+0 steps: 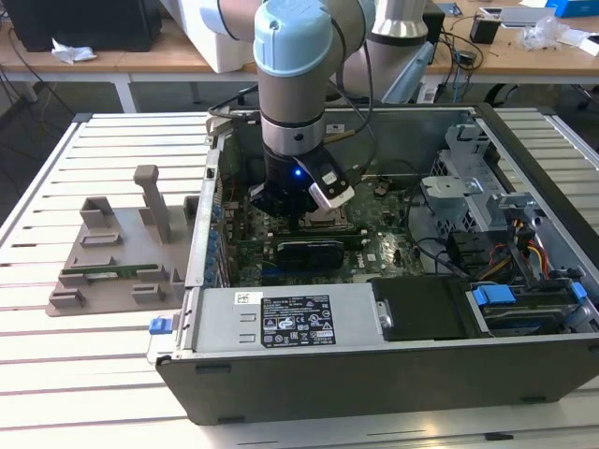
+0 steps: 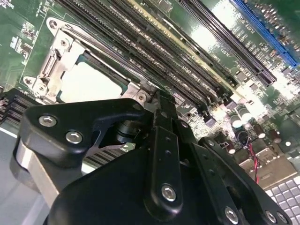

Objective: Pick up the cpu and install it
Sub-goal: 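Install the second cpu locking lever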

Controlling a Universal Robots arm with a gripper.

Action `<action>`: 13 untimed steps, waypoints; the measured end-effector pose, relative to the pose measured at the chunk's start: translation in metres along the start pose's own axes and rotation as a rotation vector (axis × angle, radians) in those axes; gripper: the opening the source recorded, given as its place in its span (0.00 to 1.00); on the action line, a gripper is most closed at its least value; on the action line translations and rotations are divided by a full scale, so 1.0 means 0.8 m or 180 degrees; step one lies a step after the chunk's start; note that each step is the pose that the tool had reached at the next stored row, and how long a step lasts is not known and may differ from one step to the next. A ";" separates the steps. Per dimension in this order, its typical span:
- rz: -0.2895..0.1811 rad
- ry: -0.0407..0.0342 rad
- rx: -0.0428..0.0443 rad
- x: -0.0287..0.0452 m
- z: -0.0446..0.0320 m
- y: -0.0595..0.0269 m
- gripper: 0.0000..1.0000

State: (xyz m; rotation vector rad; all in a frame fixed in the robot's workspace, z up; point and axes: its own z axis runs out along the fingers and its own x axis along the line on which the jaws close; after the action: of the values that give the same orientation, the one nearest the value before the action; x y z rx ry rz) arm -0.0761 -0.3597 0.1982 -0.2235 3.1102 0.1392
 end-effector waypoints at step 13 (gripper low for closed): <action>-0.0002 0.0078 0.0279 -0.0501 -0.0123 0.019 0.11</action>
State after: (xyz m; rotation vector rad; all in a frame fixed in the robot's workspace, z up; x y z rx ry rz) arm -0.0387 -0.3400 0.2104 -0.2260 3.1313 -0.0002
